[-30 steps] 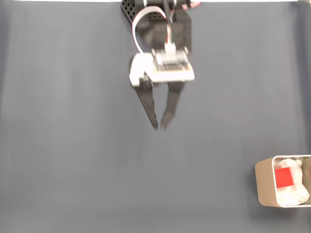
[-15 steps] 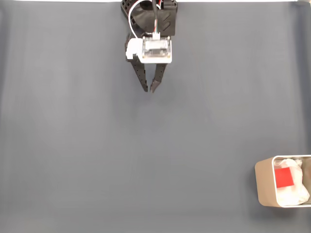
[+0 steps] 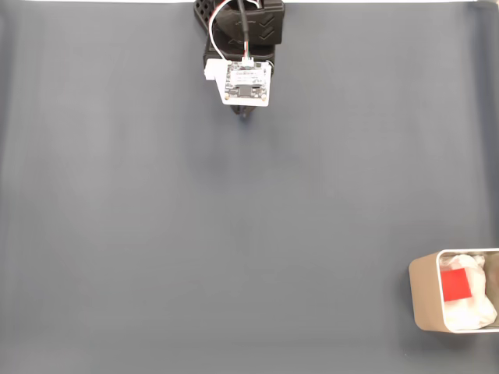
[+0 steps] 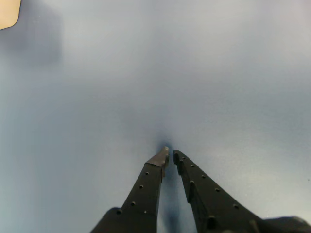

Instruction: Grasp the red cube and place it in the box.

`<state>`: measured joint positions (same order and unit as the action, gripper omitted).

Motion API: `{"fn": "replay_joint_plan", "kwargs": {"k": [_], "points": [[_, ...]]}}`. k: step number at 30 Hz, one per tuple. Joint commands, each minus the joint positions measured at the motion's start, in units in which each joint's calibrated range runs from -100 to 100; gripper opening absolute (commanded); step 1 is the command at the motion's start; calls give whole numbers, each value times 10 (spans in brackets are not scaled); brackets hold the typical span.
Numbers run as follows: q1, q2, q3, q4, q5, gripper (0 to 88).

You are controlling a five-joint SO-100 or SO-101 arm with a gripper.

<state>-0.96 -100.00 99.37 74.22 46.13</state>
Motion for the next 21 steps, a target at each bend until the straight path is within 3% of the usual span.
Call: {"fn": "replay_joint_plan", "kwargs": {"k": [1, 21], "points": [[14, 0, 5, 13, 16, 6], [14, 0, 5, 15, 21, 6]]}}
